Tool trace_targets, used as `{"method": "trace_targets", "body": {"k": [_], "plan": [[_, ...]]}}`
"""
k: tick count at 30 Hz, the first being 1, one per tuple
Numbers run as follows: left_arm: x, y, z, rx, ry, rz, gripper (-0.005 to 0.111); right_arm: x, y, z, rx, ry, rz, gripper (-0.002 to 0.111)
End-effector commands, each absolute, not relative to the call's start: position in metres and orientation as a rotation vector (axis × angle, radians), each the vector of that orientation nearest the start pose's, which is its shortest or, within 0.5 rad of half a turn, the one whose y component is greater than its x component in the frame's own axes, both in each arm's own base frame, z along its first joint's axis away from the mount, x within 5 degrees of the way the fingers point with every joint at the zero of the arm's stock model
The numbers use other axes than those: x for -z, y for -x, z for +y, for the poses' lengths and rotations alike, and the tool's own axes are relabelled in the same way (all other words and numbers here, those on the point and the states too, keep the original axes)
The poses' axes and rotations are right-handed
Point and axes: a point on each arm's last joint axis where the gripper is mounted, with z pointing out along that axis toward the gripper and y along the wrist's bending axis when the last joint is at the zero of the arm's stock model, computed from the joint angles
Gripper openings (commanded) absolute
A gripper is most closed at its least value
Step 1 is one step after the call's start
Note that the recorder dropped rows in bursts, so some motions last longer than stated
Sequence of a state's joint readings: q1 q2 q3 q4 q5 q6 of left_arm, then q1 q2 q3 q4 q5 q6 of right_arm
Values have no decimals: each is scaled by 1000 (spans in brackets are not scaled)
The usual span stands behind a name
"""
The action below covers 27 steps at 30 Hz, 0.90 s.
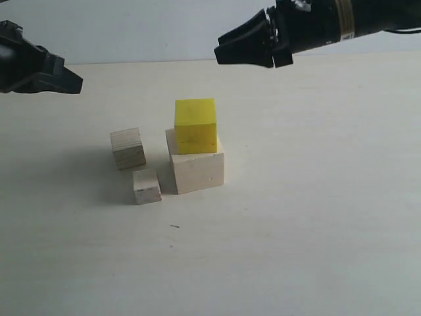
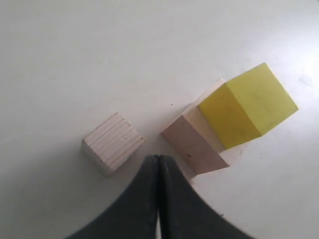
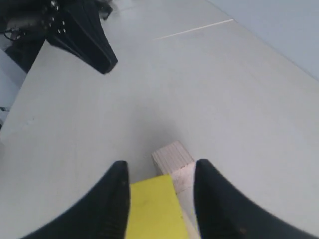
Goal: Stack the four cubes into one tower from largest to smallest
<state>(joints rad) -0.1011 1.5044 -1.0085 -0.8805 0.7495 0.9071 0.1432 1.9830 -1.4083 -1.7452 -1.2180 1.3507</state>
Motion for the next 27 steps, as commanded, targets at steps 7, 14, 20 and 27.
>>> {"method": "trace_targets", "body": {"k": [7,14,20,27], "plan": [[-267,-290,-82,738,-594,2379,0,-297,-371,135,-1095,1029,1737,0],[-267,-286,-84,785,-628,2398,0,-271,-383,125,-994,726,1965,0],[-270,-284,-90,864,-609,2386,0,-227,-369,118,-1017,525,2174,0],[-255,-290,-114,914,-531,2421,0,-193,-366,102,-880,142,2355,0]]}}
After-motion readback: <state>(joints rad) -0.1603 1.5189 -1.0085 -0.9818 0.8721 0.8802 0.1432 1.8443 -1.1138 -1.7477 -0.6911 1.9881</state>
